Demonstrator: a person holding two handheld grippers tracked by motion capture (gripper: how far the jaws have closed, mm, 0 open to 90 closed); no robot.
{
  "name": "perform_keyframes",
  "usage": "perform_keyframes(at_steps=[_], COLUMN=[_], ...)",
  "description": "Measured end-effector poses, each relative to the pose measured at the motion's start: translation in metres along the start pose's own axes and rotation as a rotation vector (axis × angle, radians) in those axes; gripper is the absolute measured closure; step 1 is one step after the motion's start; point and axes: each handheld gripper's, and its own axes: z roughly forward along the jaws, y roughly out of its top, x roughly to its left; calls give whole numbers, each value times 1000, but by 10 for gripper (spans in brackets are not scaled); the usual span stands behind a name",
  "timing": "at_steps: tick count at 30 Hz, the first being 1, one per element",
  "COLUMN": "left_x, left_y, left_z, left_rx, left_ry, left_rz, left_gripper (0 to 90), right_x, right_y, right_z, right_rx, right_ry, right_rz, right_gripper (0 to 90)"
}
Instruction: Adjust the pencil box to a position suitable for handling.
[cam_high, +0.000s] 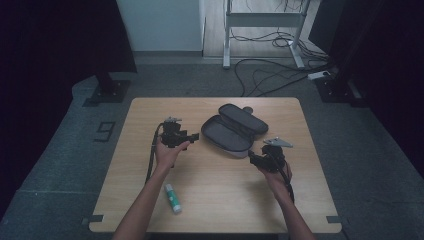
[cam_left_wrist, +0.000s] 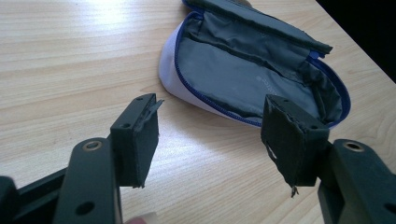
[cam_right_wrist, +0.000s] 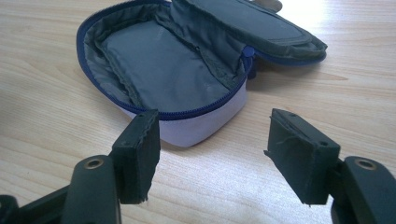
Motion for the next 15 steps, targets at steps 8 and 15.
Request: perform_keyframes(at_steps=[8,15], left_x=[-1,-4], left_y=[4,9], left_z=[10,20], left_rx=[5,2], left_ry=[19,22], left_rz=[3,10], left_gripper=[371,375], right_x=[1,2], right_y=[7,11], right_z=[9,19], right_rx=[5,13], right_ry=[-8,-14], right_rz=[-2,12], right_gripper=[344,352])
